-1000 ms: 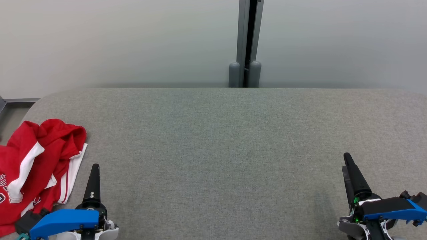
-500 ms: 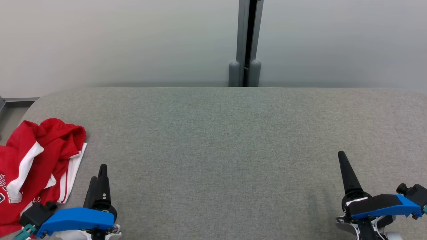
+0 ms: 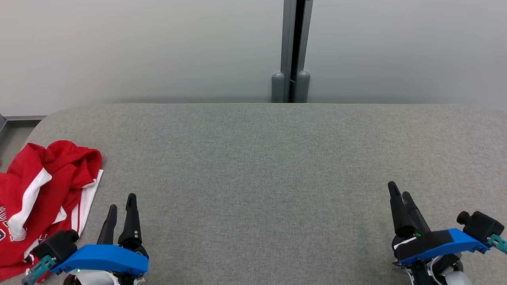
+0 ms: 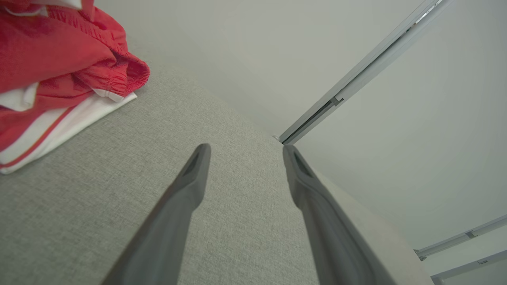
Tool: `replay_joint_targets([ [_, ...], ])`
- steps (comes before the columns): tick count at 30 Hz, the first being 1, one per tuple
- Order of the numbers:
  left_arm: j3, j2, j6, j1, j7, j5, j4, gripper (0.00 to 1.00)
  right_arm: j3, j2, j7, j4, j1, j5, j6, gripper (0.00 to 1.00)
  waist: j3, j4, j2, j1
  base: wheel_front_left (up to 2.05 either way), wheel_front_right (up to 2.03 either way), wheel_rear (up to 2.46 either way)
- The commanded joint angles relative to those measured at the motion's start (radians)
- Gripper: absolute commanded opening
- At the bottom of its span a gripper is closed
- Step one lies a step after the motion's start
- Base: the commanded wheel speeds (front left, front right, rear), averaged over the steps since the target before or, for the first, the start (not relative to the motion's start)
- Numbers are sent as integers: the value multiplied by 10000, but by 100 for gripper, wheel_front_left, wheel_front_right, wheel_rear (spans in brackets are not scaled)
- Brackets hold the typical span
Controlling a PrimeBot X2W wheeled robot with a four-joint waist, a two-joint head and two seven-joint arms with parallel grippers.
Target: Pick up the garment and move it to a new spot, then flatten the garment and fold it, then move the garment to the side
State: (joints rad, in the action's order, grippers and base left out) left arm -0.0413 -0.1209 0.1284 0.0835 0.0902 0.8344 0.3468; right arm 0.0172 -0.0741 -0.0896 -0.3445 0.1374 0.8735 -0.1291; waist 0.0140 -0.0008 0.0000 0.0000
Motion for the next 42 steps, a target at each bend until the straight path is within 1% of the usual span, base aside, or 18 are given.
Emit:
replay_joint_targets([
  [1,-76,-128,18,224,118,-463,-35,100,48,-109,-123,-52,259,-514,-13,100,8,-1,0,0,0,0,0],
  [7,-123,-139,20,184,300,-1421,150,100,43,-79,-302,-260,343,-1618,-14,100,6,-5,0,0,0,0,0],
  [18,-34,-42,16,47,600,-2878,393,100,-2,44,-607,-443,159,-3223,-16,100,-8,-38,0,0,0,0,0],
  [21,-3,-34,17,18,655,-3114,412,100,-9,55,-653,-472,128,-3481,-16,100,-4,-50,0,0,0,0,0],
  [22,17,-26,17,-10,707,-3353,434,100,-23,57,-712,-511,114,-3750,-17,100,-2,-63,0,0,0,0,0],
  [24,23,-25,18,-19,730,-3471,443,100,-21,58,-743,-528,106,-3884,-17,100,-3,-70,0,0,0,0,0],
  [28,37,-26,19,-65,847,-4058,526,100,29,56,-848,-602,67,-4532,-18,100,-7,-91,0,0,0,0,0],
  [32,5,-41,20,-81,926,-4439,589,100,34,68,-932,-658,58,-4851,-18,100,-3,-96,0,0,0,0,0],
  [42,-148,-87,-16,-36,1153,-5519,810,100,-169,110,-1154,-964,181,-6084,-20,100,13,-87,0,0,0,0,0],
])
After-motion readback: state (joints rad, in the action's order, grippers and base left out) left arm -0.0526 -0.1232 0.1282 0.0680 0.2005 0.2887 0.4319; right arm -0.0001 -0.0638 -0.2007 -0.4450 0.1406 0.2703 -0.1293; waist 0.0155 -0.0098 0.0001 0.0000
